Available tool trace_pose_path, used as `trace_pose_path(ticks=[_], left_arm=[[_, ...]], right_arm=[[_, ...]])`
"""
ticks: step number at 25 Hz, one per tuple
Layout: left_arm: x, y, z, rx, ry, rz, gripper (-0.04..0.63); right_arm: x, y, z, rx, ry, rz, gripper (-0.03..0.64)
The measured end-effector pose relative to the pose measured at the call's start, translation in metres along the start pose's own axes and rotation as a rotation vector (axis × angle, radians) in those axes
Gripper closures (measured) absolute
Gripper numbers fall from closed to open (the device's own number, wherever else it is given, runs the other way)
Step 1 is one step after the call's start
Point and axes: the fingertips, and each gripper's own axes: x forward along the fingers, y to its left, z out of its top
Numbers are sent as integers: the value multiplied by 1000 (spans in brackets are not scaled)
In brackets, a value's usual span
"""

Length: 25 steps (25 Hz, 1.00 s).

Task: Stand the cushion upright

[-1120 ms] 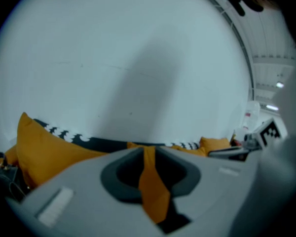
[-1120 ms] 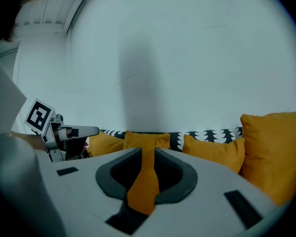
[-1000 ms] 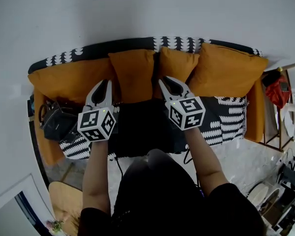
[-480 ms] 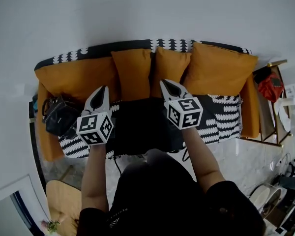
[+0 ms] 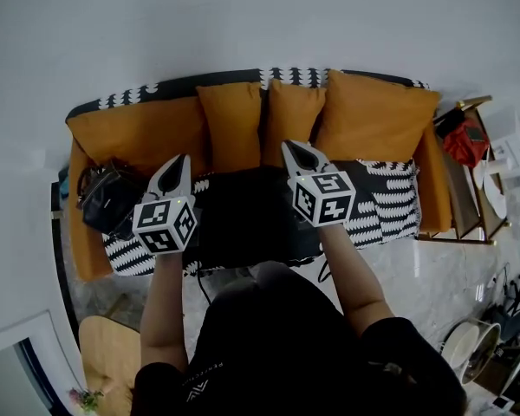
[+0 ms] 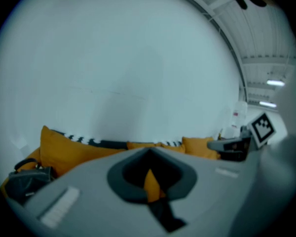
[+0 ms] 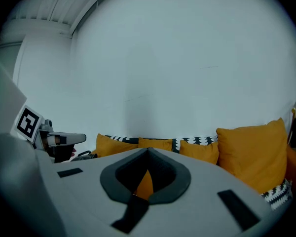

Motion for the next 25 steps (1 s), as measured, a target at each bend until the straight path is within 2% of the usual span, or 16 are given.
trace_pose_path(ticks=[8, 13, 25], left_arm=[[-36, -6, -3, 3, 11, -15, 588], [-52, -13, -7, 13, 10, -29, 588], [-84, -11, -22, -41, 12, 3, 588]], right_arm=[[-32, 22, -2, -27, 6, -16, 621], [-45, 30, -8, -7, 21, -9, 621], [-63, 36, -14, 8, 36, -9, 623]])
